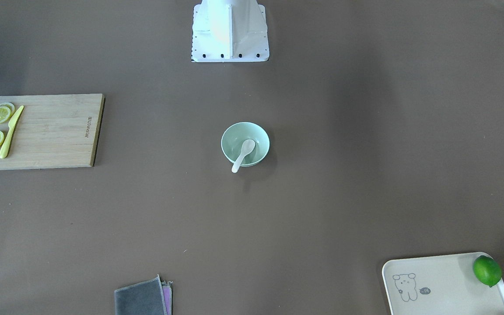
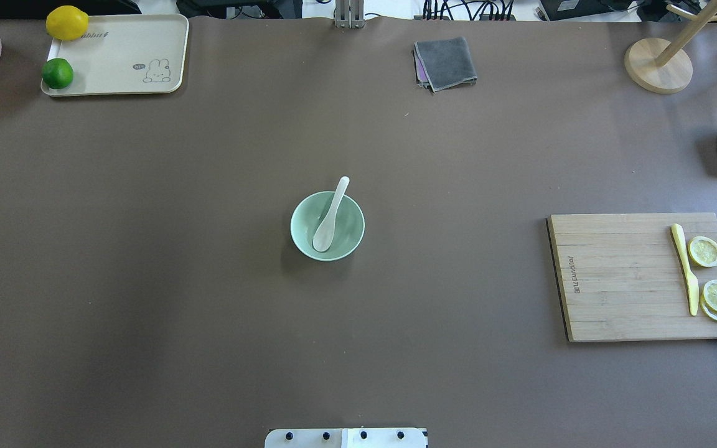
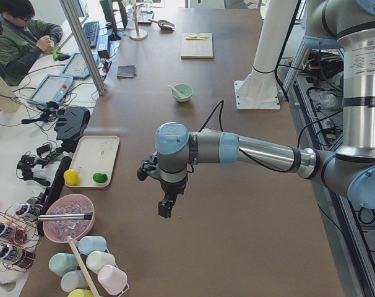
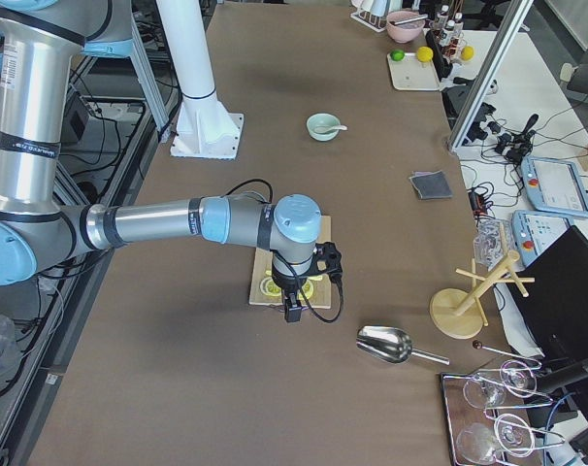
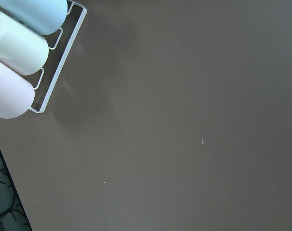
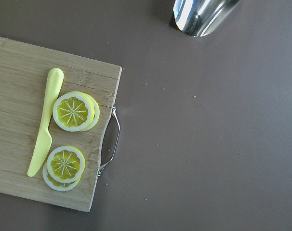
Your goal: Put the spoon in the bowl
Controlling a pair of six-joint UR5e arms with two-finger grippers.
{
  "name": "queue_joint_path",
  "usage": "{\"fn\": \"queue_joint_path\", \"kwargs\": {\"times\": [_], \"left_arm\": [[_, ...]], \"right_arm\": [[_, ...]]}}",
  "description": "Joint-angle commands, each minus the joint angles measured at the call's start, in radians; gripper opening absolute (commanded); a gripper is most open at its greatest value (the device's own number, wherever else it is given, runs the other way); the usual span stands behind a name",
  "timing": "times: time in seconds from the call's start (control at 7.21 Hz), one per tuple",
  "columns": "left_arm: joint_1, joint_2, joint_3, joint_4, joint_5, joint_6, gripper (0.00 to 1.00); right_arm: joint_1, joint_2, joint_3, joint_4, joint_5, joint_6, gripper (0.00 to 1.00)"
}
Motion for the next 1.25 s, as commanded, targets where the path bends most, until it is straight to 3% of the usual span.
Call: {"fn": "queue_joint_path", "kwargs": {"times": [0.0, 1.11], "left_arm": [[0.000, 0.000, 0.000, 0.000, -0.001, 0.000, 0.99], [0.002, -0.002, 0.000, 0.000, -0.002, 0.000, 0.99]], "right_arm": [[-0.006, 0.000, 0.000, 0.000, 0.010, 0.000, 1.00], [-0.007, 0.000, 0.000, 0.002, 0.024, -0.002, 1.00]]}}
